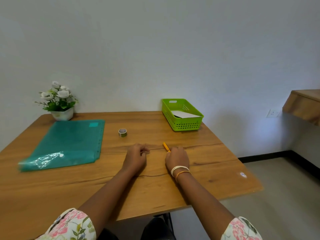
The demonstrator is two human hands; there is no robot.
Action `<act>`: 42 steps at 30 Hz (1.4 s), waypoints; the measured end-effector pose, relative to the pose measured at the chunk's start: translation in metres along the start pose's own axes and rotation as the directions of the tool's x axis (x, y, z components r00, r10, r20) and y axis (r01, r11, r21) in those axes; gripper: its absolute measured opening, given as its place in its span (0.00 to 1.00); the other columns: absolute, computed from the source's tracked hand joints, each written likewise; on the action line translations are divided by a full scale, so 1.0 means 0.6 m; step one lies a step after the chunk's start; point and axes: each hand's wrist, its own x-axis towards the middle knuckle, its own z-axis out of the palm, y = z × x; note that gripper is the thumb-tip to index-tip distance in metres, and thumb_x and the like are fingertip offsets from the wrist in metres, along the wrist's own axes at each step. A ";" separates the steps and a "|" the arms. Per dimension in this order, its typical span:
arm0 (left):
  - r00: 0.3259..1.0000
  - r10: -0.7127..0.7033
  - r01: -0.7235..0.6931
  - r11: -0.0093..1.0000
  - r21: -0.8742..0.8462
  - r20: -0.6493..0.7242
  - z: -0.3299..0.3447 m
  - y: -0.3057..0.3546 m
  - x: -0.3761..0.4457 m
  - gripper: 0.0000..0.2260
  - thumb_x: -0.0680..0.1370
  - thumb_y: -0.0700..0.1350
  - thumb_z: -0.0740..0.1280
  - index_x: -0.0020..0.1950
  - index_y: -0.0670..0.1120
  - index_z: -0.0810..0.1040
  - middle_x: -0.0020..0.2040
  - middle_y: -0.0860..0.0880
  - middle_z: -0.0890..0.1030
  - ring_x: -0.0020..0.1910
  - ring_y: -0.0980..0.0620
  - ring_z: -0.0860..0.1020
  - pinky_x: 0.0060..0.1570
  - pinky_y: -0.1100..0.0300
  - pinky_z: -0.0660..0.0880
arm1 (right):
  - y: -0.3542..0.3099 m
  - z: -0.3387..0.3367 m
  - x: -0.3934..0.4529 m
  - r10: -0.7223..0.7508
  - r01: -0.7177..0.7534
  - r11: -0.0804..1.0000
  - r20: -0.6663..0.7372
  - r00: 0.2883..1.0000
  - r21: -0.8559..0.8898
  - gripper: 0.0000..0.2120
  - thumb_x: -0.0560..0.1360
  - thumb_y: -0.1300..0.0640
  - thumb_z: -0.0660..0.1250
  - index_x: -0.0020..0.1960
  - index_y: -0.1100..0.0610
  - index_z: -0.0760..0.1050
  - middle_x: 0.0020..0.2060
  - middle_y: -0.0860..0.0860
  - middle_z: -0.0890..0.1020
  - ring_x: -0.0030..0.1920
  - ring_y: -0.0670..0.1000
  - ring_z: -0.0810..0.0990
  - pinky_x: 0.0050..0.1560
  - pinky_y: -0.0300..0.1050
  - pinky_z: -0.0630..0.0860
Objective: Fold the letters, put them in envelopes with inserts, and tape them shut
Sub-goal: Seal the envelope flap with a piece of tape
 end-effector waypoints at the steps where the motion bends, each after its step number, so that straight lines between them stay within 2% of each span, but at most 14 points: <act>1: 1.000 -0.003 0.004 1.000 0.021 -0.012 -0.009 -0.005 -0.001 0.10 0.74 0.35 0.65 0.47 0.48 0.83 0.49 0.50 0.81 0.51 0.53 0.78 0.52 0.61 0.74 | -0.012 0.005 -0.004 -0.034 0.034 0.999 -0.006 0.999 -0.001 0.14 0.79 0.52 0.58 0.58 0.57 0.76 0.57 0.57 0.75 0.57 0.59 0.76 0.54 0.50 0.74; 4: 0.996 -0.036 0.043 0.996 0.079 -0.080 -0.030 -0.022 0.004 0.09 0.75 0.37 0.65 0.49 0.48 0.82 0.50 0.50 0.78 0.51 0.53 0.76 0.51 0.60 0.73 | -0.040 0.019 -0.006 -0.105 0.105 0.994 -0.012 0.994 -0.004 0.14 0.80 0.50 0.58 0.60 0.55 0.74 0.56 0.55 0.75 0.56 0.57 0.77 0.52 0.50 0.74; 8: 0.955 -0.150 0.176 0.981 0.084 -0.256 -0.051 -0.044 0.017 0.09 0.76 0.39 0.67 0.53 0.49 0.77 0.52 0.49 0.68 0.48 0.51 0.72 0.46 0.60 0.70 | -0.061 0.029 0.013 -0.138 0.138 0.990 0.005 0.990 0.000 0.14 0.80 0.48 0.58 0.60 0.55 0.73 0.56 0.55 0.76 0.55 0.58 0.78 0.50 0.49 0.74; 12: 0.897 -0.276 0.298 0.954 0.013 -0.345 -0.057 -0.047 0.042 0.20 0.74 0.40 0.71 0.63 0.46 0.68 0.61 0.43 0.65 0.49 0.51 0.71 0.47 0.58 0.73 | -0.071 0.039 0.040 -0.150 0.151 0.988 -0.040 0.988 0.024 0.13 0.80 0.49 0.59 0.57 0.56 0.73 0.54 0.54 0.75 0.55 0.57 0.77 0.49 0.49 0.74; 15: 0.878 -0.346 0.363 0.932 -0.013 -0.330 -0.054 -0.052 0.068 0.31 0.73 0.44 0.73 0.72 0.44 0.62 0.66 0.40 0.65 0.58 0.44 0.73 0.51 0.56 0.72 | -0.076 0.047 0.068 -0.146 0.150 0.988 -0.084 0.986 0.047 0.12 0.80 0.50 0.59 0.56 0.56 0.74 0.53 0.54 0.75 0.54 0.57 0.76 0.48 0.50 0.74; 17: 0.878 -0.365 0.388 0.922 0.014 -0.309 -0.047 -0.058 0.086 0.33 0.74 0.46 0.72 0.74 0.45 0.59 0.68 0.41 0.67 0.63 0.44 0.72 0.52 0.54 0.72 | -0.076 0.051 0.091 -0.133 0.140 0.988 -0.101 0.986 0.066 0.11 0.80 0.51 0.59 0.56 0.57 0.74 0.53 0.55 0.75 0.54 0.57 0.76 0.48 0.51 0.74; 22: 0.897 -0.331 0.360 0.932 0.050 -0.292 -0.026 -0.077 0.137 0.27 0.75 0.48 0.71 0.72 0.48 0.66 0.63 0.47 0.76 0.61 0.47 0.74 0.55 0.50 0.76 | -0.074 0.063 0.160 -0.071 0.077 0.995 -0.101 0.992 0.062 0.12 0.79 0.51 0.59 0.56 0.57 0.75 0.55 0.55 0.76 0.55 0.57 0.77 0.49 0.49 0.74; 26: 0.908 -0.300 0.349 0.928 0.131 -0.293 -0.009 -0.076 0.174 0.30 0.73 0.52 0.72 0.72 0.50 0.65 0.61 0.47 0.77 0.61 0.46 0.73 0.52 0.51 0.75 | -0.077 0.076 0.208 -0.055 0.062 0.995 -0.102 0.993 0.075 0.11 0.79 0.51 0.60 0.56 0.57 0.75 0.55 0.55 0.76 0.54 0.57 0.78 0.48 0.48 0.75; 29: 0.930 -0.257 0.305 0.939 0.160 -0.264 0.006 -0.079 0.201 0.24 0.74 0.53 0.71 0.69 0.51 0.71 0.60 0.50 0.79 0.61 0.47 0.72 0.51 0.53 0.73 | -0.079 0.086 0.238 -0.059 0.066 0.995 -0.102 0.993 0.068 0.11 0.79 0.51 0.61 0.55 0.56 0.75 0.55 0.55 0.77 0.54 0.57 0.79 0.47 0.48 0.75; 37: 0.979 -0.160 0.169 0.984 0.064 -0.128 0.077 -0.047 0.283 0.25 0.71 0.47 0.75 0.67 0.49 0.74 0.59 0.47 0.81 0.59 0.47 0.77 0.50 0.57 0.71 | -0.082 0.104 0.295 -0.032 0.038 0.997 -0.082 0.996 0.063 0.13 0.78 0.48 0.62 0.56 0.55 0.76 0.55 0.56 0.76 0.54 0.58 0.79 0.48 0.49 0.76; 42: 0.986 -0.144 0.143 0.990 -0.016 -0.082 0.112 -0.036 0.310 0.28 0.71 0.45 0.75 0.69 0.49 0.71 0.64 0.47 0.78 0.63 0.46 0.75 0.57 0.56 0.70 | -0.078 0.110 0.305 -0.021 0.025 0.998 -0.087 0.996 0.054 0.13 0.78 0.48 0.62 0.56 0.55 0.76 0.56 0.56 0.76 0.54 0.58 0.80 0.47 0.48 0.75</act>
